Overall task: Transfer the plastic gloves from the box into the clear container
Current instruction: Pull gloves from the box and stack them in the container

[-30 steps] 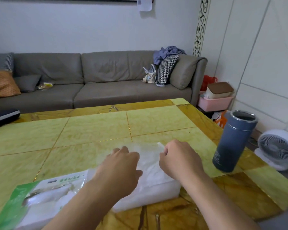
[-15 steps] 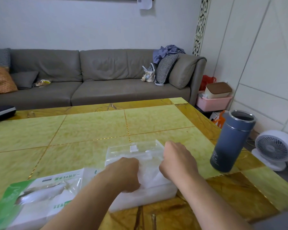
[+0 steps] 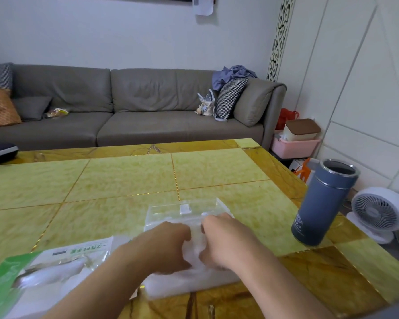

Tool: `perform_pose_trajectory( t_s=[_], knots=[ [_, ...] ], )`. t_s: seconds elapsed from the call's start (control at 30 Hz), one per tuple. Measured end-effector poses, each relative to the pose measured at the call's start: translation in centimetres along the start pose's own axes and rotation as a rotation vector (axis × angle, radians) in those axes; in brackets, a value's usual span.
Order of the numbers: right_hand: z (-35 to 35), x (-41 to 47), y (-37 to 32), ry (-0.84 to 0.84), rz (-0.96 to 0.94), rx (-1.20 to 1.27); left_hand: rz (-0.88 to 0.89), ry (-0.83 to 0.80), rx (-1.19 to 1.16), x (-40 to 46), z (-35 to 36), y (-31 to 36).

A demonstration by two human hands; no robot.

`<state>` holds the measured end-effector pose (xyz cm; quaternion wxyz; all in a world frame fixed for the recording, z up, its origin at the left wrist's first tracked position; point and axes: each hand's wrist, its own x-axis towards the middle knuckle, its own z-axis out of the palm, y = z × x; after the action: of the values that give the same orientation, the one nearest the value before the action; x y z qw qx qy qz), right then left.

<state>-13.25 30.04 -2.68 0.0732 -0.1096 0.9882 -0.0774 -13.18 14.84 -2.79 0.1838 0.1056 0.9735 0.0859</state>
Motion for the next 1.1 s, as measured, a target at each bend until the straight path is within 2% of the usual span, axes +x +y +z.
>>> perform_pose_trajectory(
  t_s=[0.07,0.2,0.3,0.37,0.5,0.63,0.8,0.93,1.1],
  knots=[
    [0.4,0.9,-0.1,-0.069,0.033,-0.019,0.004,0.035,0.012,-0.8,-0.5,-0.4],
    [0.5,2.4,-0.9,-0.281,0.085,-0.053,0.002,0.255,0.281,-2.0,-0.6,0.8],
    [0.6,3.1,-1.1,-0.378,0.116,-0.120,-0.080,0.198,0.198,-2.0,-0.2,2.0],
    [0.7,3.3,-1.2,-0.401,0.138,-0.139,-0.162,0.067,0.139,-1.1,0.2,2.3],
    [1.0,3.5,-0.8,-0.398,0.159,-0.114,-0.217,-0.129,0.112,1.0,0.3,2.5],
    [1.8,4.1,-0.7,-0.399,0.200,-0.063,-0.192,-0.202,0.075,1.3,-0.1,1.8],
    [2.2,3.7,-1.2,-0.396,0.292,0.086,-0.147,-0.131,0.009,0.9,-0.3,0.7],
    [2.4,3.2,-1.2,-0.297,0.244,0.073,-0.121,-0.059,0.076,-0.9,-0.2,0.8],
    [1.1,1.1,-1.5,-0.144,0.213,0.003,-0.084,0.109,0.003,-3.2,-0.2,0.1]
  ],
)
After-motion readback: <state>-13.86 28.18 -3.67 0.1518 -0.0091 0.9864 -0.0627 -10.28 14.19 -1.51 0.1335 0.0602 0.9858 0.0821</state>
